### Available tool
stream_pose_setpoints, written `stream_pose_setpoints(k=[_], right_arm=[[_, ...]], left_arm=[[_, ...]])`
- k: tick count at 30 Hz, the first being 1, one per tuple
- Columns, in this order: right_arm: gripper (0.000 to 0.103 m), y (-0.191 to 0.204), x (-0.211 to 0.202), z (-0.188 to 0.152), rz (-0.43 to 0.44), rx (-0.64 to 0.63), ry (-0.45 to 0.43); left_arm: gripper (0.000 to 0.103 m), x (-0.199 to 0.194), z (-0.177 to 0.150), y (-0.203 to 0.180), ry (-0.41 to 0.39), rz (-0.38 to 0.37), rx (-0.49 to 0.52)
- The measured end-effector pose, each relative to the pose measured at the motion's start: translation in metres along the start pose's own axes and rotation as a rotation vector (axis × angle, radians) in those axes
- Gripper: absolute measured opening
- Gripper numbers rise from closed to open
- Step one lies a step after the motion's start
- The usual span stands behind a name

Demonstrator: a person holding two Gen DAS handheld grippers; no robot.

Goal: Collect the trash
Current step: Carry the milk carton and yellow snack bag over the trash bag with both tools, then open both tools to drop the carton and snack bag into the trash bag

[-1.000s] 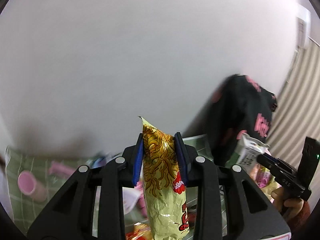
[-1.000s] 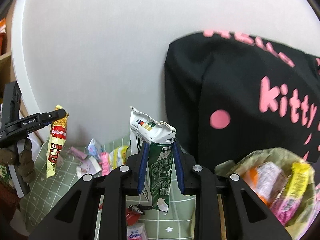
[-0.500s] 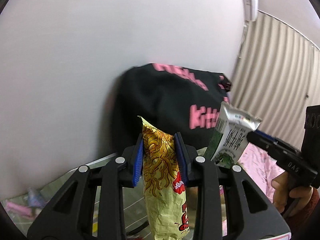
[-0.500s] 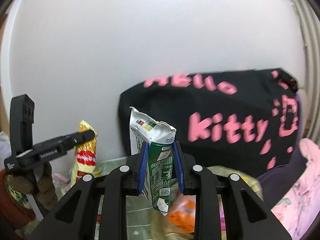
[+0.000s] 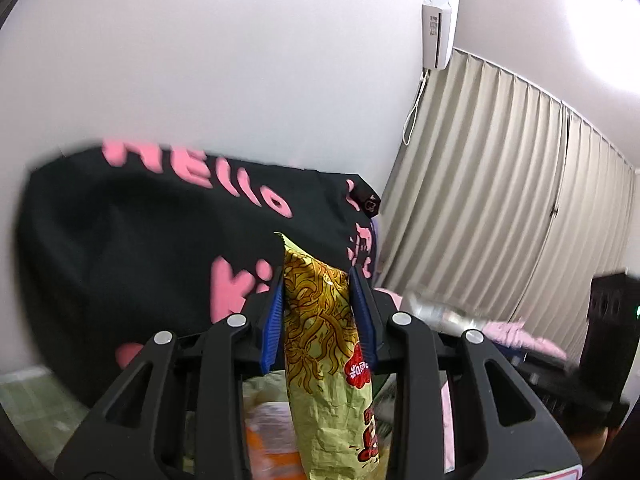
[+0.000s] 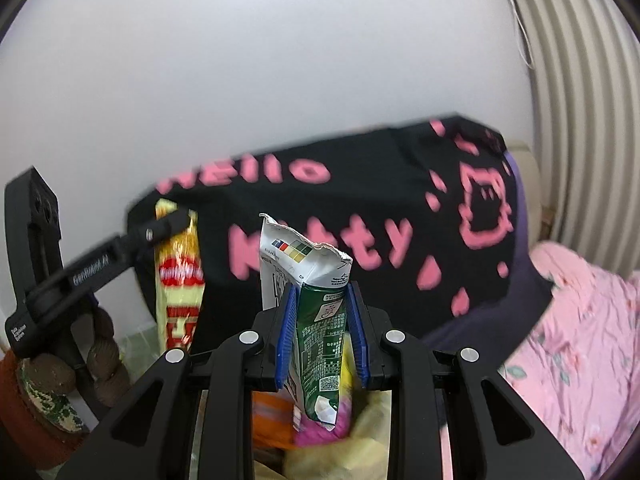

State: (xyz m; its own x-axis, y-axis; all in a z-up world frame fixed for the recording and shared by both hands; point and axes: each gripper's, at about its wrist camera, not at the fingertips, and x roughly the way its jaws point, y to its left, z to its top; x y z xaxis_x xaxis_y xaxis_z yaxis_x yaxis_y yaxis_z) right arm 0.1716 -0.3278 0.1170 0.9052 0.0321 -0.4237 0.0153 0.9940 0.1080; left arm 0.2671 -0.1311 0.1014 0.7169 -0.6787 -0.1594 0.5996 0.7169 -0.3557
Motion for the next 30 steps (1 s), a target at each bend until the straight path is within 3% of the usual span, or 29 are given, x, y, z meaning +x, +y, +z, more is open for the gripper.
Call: stream_pose_setpoints(k=[4,7,12,16,21,30], right_arm=[[0.025,-0.017,0.030,-0.041,0.006,0.058,0.126],[0.025,-0.019,0.040,-0.060,0.021,0.072,0.175],[0.025,-0.013,0.052,-0.080,0.034,0.057,0.226],[0.025,-0.013,0.060,-0.085,0.027,0.045,0.246],[0.024,-0.013,0.066,-0.087,0.025,0.020,0.276],[0.025,-0.015,0.056,-0.089,0.024,0.035,0.274]], left_arm=[[0.030,0.031,-0.043,0.004,0.150,0.029,-0.003],[0.030,0.034,-0.067,0.014,0.250,0.037,-0.044],[0.030,0.031,-0.087,0.025,0.363,0.053,-0.028],[0.028,0.036,-0.097,0.025,0.451,0.087,0.039],[0.028,0.033,-0.102,0.013,0.485,0.084,0.096],[0.028,0.030,-0.095,0.024,0.493,0.057,-0.004]])
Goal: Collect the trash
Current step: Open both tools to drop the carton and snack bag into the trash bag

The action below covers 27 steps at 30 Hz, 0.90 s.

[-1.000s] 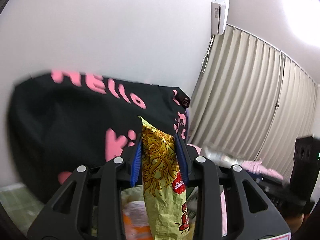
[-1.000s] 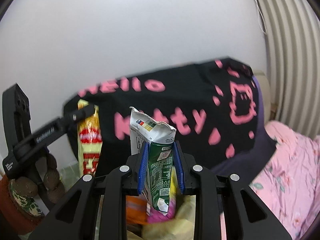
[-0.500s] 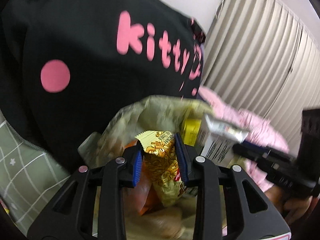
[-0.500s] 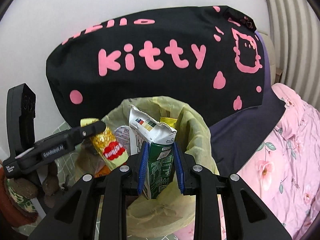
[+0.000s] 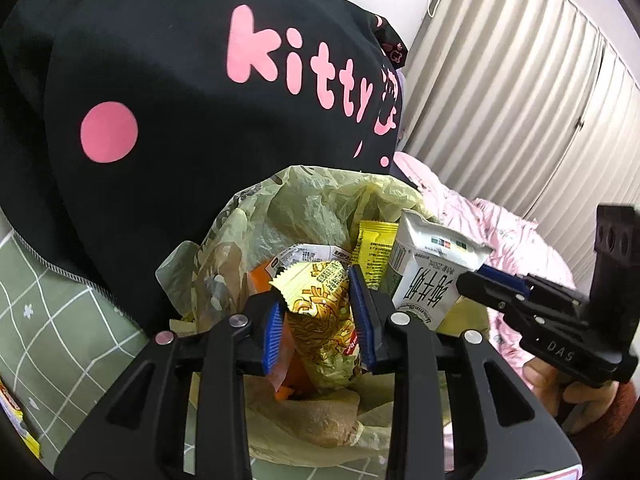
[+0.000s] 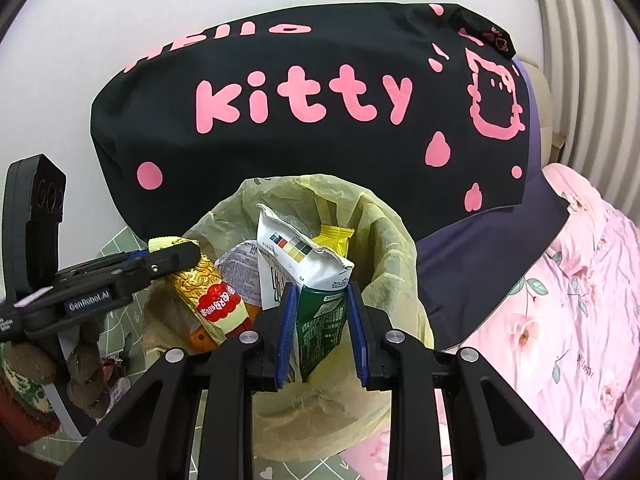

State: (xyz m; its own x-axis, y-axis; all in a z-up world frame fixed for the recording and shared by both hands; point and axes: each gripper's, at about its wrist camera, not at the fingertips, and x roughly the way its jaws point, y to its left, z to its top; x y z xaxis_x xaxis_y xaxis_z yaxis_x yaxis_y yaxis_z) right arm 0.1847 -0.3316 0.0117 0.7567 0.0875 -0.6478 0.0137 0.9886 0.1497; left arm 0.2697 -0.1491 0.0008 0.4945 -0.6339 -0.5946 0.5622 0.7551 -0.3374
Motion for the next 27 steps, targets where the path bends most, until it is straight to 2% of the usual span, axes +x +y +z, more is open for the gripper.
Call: stream_pose_setpoints(k=[6,11,16,17,18,19,27], right_arm=[[0.025,0.007,-0.008,0.002,0.016,-0.007,-0.018],[0.025,0.016,-0.007,0.008,0.009,-0.028,-0.022],[0.025,0.015,-0.007,0.009,0.004,-0.018,-0.027],[0.028,0.014,-0.007,0.008,0.001,-0.015,-0.029],[0.036,0.014,-0.008,0.008,-0.003,-0.014,-0.030],[0.038,0.013,-0.009,0.007,-0.008,-0.013,-0.032],[0.043,0.013,-0.017,0.006,-0.030,0.001,-0.053]], left_arm=[[0.028,-0.012,0.003,0.005,0.009,-0.039,-0.028],[0.029,-0.019,0.010,0.012,-0.008,-0.029,-0.046],[0.040,-0.027,0.013,0.017,-0.013,-0.047,-0.074],[0.043,-0.029,0.011,0.017,-0.016,-0.049,-0.077],[0.044,-0.032,0.010,0.019,-0.020,-0.051,-0.082],[0.047,-0.034,0.009,0.019,-0.022,-0.051,-0.085],[0.052,-0.059,-0.004,0.031,-0.056,0.000,-0.121]])
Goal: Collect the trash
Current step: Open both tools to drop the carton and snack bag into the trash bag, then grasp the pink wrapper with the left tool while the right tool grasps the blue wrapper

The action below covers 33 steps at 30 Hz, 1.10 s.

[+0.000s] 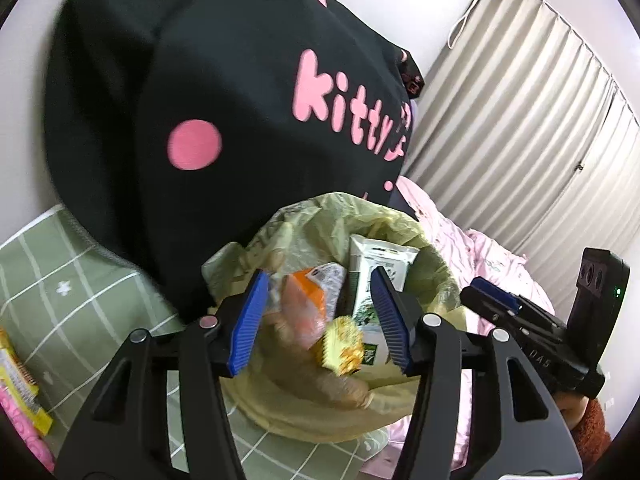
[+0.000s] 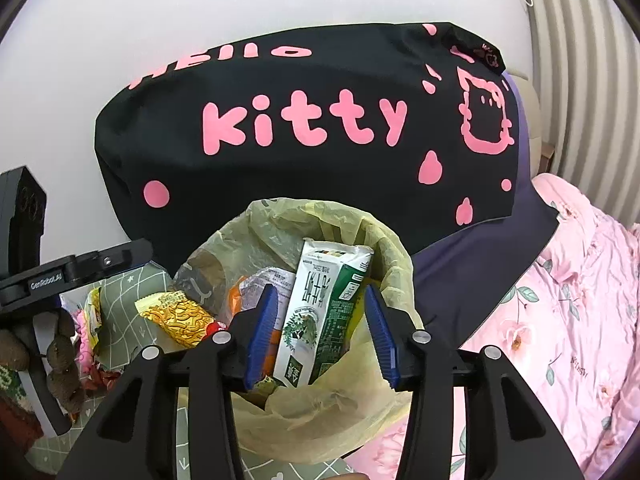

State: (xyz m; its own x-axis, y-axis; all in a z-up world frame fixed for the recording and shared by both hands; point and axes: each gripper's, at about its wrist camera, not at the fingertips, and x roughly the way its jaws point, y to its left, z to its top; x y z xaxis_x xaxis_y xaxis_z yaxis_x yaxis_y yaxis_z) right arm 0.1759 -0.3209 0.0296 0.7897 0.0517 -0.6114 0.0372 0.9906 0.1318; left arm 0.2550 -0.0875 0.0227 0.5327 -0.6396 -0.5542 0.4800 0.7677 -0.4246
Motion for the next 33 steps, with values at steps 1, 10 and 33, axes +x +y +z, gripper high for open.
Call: stream_pose_setpoints(k=[1,10,33], right_arm=[[0.043,0.001,0.000,0.000,0.001,-0.001,-0.002],[0.045,0.043,-0.005,-0.003,0.089,-0.083,-0.033],[0.049,0.189,0.048,-0.036,0.443,-0.316,0.141]], left_arm=[[0.053,-0.005,-0.003,0.002,-0.006,0.014,0.004],[0.053,-0.055,-0.032,0.022,-0.052,0.146,0.043],[0.053,-0.234,-0.170,0.189,-0.169,0.676,-0.393]])
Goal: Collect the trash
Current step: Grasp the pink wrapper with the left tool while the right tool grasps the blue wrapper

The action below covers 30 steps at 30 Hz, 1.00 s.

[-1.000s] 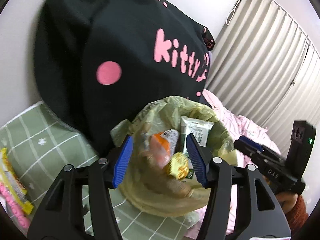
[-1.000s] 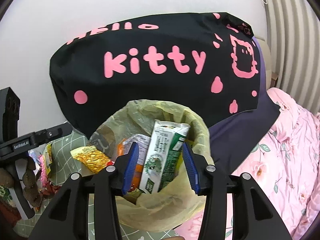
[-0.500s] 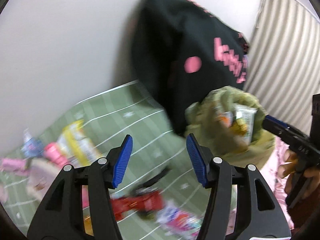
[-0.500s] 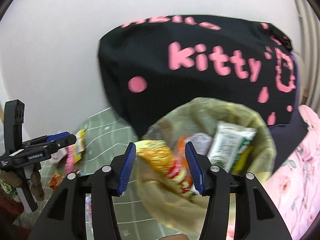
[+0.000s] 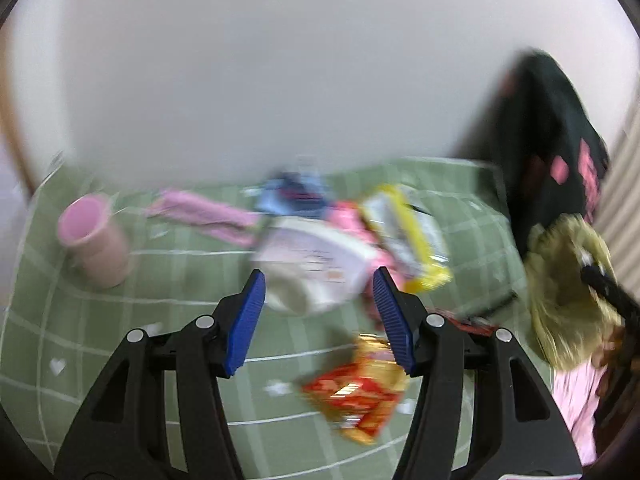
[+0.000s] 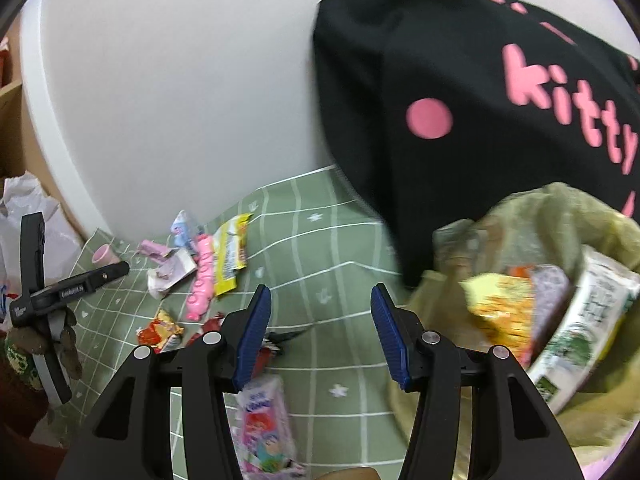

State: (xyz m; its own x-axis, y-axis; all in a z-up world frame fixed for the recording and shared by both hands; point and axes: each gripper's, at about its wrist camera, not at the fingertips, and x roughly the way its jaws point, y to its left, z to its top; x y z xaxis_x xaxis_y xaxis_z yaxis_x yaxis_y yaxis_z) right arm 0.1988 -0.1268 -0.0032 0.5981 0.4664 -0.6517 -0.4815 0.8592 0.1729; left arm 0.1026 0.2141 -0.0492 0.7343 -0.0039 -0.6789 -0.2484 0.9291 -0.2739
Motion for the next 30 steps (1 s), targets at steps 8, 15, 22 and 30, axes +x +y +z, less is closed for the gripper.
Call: stream_pose_setpoints(k=[8,15,22,30], right_arm=[[0.049,0.023,0.020,-0.010,0.014,-0.007,0.036],[0.049,0.032,0.028,-0.025,-0.020,-0.072,0.103],[0.050,0.022,0.040,-0.029,-0.023,-0.056,0.164],[0.050,0.076,0.086,0.007,0.087,-0.222,0.185]], left_arm=[[0.057,0.032,0.025,0.063,-0.022,0.094,-0.248],[0.056,0.097,0.055,0.075,0.065,0.214,-0.323],[0.013,0.103,0.051,0.090,0.085,0.152,-0.443],[0.008,0.053,0.028,0.091,0.111,0.067,-0.352]])
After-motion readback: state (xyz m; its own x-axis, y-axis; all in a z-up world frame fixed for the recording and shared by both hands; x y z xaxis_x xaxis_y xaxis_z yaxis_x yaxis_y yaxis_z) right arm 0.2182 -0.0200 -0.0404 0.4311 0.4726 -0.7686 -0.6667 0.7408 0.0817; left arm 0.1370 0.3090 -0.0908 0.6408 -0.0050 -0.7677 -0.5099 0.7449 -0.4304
